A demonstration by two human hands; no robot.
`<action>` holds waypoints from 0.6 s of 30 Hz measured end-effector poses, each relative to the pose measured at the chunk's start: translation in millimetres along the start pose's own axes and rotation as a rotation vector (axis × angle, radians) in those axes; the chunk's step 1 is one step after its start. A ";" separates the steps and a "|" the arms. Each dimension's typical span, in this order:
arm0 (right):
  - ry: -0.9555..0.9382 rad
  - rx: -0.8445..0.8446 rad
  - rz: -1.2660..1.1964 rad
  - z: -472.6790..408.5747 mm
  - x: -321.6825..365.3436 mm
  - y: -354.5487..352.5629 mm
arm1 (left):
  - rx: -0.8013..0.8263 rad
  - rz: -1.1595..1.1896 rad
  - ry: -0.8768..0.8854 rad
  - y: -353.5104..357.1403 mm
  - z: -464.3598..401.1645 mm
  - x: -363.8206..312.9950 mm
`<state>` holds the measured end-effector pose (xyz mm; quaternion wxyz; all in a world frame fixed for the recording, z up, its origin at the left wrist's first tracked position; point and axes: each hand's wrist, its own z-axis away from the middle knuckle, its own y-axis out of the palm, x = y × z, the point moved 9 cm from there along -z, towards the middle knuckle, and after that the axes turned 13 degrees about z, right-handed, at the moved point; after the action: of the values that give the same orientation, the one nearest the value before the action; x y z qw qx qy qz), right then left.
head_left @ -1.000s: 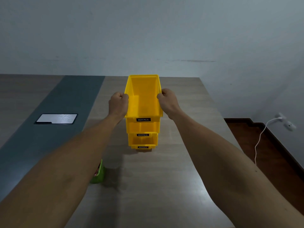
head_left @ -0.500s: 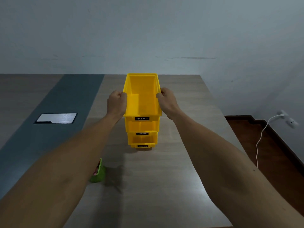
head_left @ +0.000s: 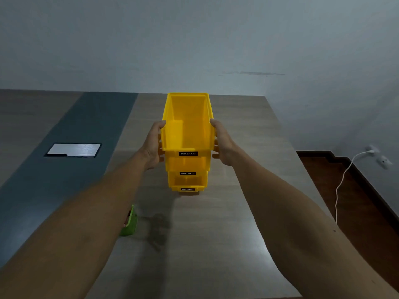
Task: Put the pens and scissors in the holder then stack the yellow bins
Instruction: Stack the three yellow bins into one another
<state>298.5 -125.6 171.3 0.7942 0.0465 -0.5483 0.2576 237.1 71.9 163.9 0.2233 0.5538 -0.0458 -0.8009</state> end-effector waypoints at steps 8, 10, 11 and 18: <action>0.089 0.038 -0.079 -16.6 -14.0 -7.9 | -0.035 0.054 -0.055 -5.2 -8.0 8.9; 0.096 0.058 -0.083 -16.9 -10.8 -7.9 | -0.017 0.085 -0.071 -4.6 -8.2 8.1; 0.095 0.064 -0.089 -16.9 -8.4 -7.4 | -0.001 0.104 -0.085 -3.4 -7.2 8.0; 0.116 0.071 -0.086 -13.6 -3.3 -8.5 | 0.081 0.198 -0.125 2.9 -5.4 8.9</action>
<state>313.0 -129.2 164.8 0.8328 0.0833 -0.4893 0.2449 240.3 66.5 155.0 0.2754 0.5040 -0.1465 -0.8054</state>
